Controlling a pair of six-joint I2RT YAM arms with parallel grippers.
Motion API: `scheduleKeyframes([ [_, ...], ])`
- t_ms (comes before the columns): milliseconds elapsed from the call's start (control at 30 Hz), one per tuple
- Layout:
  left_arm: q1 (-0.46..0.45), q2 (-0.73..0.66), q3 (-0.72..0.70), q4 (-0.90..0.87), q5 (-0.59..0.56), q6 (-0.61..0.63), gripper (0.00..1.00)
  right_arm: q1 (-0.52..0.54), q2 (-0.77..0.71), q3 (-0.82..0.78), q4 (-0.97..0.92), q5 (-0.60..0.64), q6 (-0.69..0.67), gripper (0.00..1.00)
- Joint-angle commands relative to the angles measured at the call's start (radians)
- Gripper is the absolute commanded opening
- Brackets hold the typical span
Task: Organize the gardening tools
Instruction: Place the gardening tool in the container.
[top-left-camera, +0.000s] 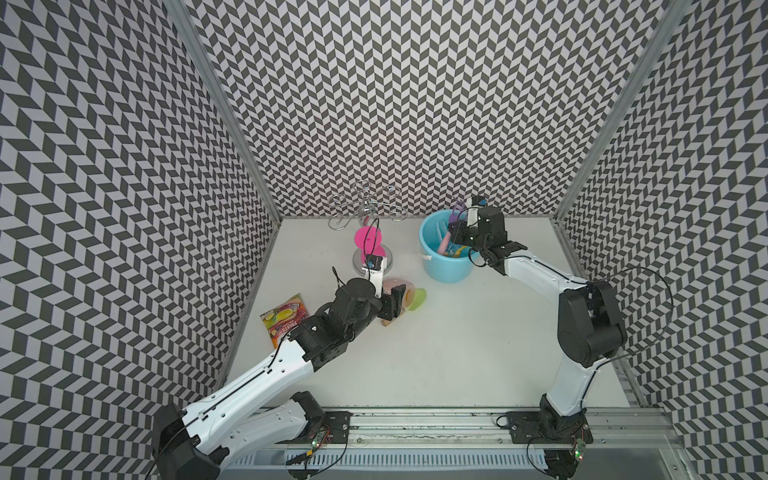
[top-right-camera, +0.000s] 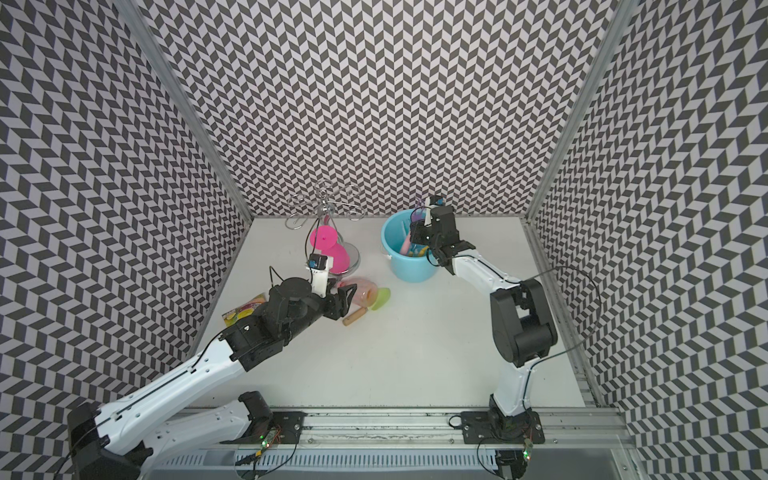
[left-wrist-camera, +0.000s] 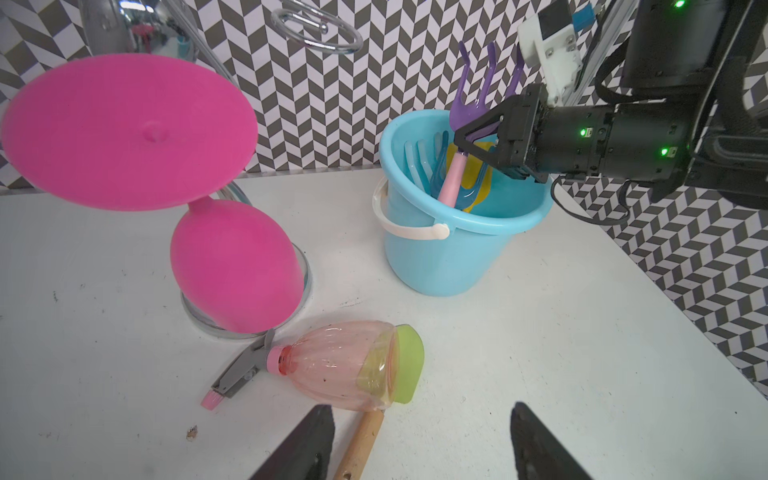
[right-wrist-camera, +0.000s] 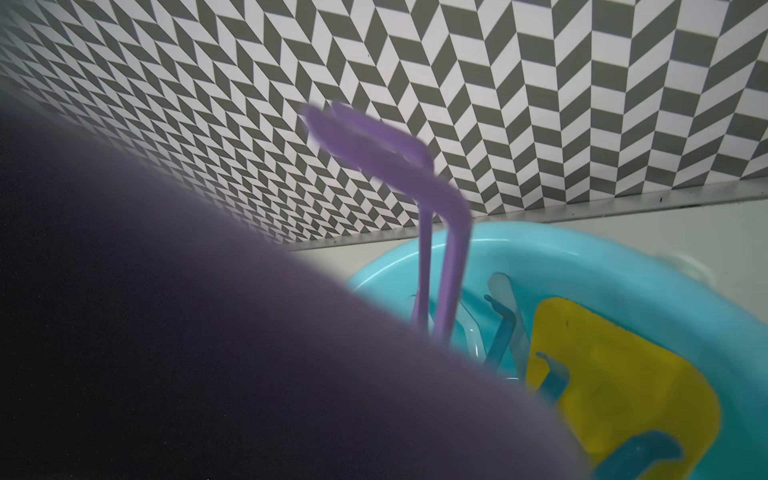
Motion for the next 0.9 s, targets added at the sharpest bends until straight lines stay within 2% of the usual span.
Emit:
scheduleKeyframes([
  [0, 0.011, -0.002, -0.009, -0.009, -0.002, -0.014, 0.69, 0.004, 0.017, 0.034, 0.038, -0.014, -0.021, 0.00],
  [400, 0.030, -0.001, -0.025, -0.009, 0.018, -0.028, 0.70, 0.007, 0.062, 0.055, 0.030, -0.033, -0.021, 0.04],
  [467, 0.032, -0.001, -0.026, -0.008, 0.022, -0.029, 0.70, 0.009, 0.067, 0.057, 0.026, -0.034, -0.014, 0.14],
  [533, 0.034, -0.002, -0.029, -0.008, 0.021, -0.031, 0.70, 0.013, 0.069, 0.072, 0.008, -0.032, -0.013, 0.29],
  [633, 0.034, -0.003, -0.032, -0.006, 0.025, -0.032, 0.70, 0.014, 0.052, 0.079, -0.003, -0.016, -0.015, 0.41],
  [867, 0.044, 0.000, -0.037, 0.000, 0.038, -0.032, 0.71, 0.011, -0.018, 0.080, -0.018, 0.011, -0.025, 0.46],
])
